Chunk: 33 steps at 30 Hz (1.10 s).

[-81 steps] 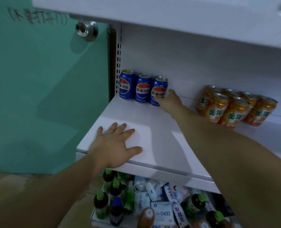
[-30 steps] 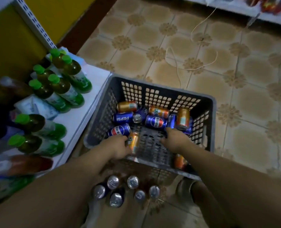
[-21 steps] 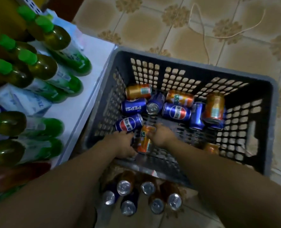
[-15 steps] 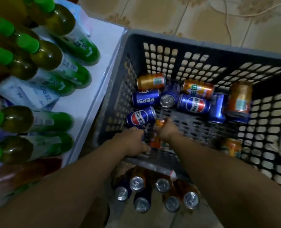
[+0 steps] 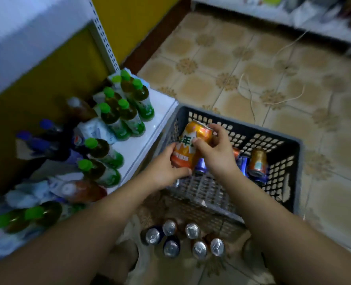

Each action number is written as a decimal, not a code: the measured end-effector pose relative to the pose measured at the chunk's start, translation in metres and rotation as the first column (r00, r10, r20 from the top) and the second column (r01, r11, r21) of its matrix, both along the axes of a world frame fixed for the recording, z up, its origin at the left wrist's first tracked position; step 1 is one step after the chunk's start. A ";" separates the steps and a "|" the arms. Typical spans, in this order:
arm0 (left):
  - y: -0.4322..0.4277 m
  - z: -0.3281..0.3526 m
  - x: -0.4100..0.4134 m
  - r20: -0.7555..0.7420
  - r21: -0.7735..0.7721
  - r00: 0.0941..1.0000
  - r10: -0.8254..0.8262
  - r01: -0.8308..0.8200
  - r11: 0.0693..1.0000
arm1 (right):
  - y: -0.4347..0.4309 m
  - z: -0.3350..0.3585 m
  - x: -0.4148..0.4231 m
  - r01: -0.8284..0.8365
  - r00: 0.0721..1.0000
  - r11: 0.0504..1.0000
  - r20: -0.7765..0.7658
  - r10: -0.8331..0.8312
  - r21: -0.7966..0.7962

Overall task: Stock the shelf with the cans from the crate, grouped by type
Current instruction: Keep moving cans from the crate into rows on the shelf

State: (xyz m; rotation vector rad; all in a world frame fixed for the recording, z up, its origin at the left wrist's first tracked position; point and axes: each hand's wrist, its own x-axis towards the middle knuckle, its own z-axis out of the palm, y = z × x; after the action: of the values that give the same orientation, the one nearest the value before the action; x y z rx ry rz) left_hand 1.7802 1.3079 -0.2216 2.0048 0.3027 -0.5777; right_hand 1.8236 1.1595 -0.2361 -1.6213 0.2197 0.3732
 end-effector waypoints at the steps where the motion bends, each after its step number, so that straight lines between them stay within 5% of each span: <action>1: 0.003 0.023 -0.007 0.076 0.005 0.996 0.037 -0.037 0.999 | 0.005 0.024 -0.005 -0.007 1.000 1.000 0.023 0.006 0.030; 11: 0.068 0.225 -0.116 0.470 0.156 0.877 0.101 -0.195 0.968 | 0.084 0.233 -0.076 -0.304 0.892 0.952 0.358 0.275 0.028; 16: 0.134 0.282 -0.194 0.544 0.417 0.833 0.099 -0.371 0.830 | 0.149 0.296 -0.125 -0.425 0.745 0.896 0.512 0.427 -0.129; 20: 0.199 0.295 -0.267 0.472 0.642 0.868 0.155 -0.458 0.615 | 0.206 0.323 -0.162 -0.547 0.641 0.818 0.542 0.544 -0.175; 24: 0.260 0.286 -0.344 0.260 0.818 0.918 0.298 -0.373 0.438 | 0.261 0.334 -0.199 -0.641 0.534 0.736 0.563 0.631 -0.218; 28: 0.287 0.278 -0.378 0.114 0.836 0.908 0.403 -0.307 0.455 | 0.308 0.331 -0.221 -0.679 0.469 0.693 0.583 0.664 -0.242; 33: 0.298 0.269 -0.373 0.160 0.827 0.909 0.384 -0.336 0.451 | 0.351 0.326 -0.217 -0.687 0.427 0.670 0.590 0.686 -0.282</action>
State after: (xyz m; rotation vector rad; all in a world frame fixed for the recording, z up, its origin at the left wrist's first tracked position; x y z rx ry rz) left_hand 1.4074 1.6058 0.0474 2.7304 1.2255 -0.1776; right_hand 1.6069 1.5107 0.0901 -1.6793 -1.0562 0.3832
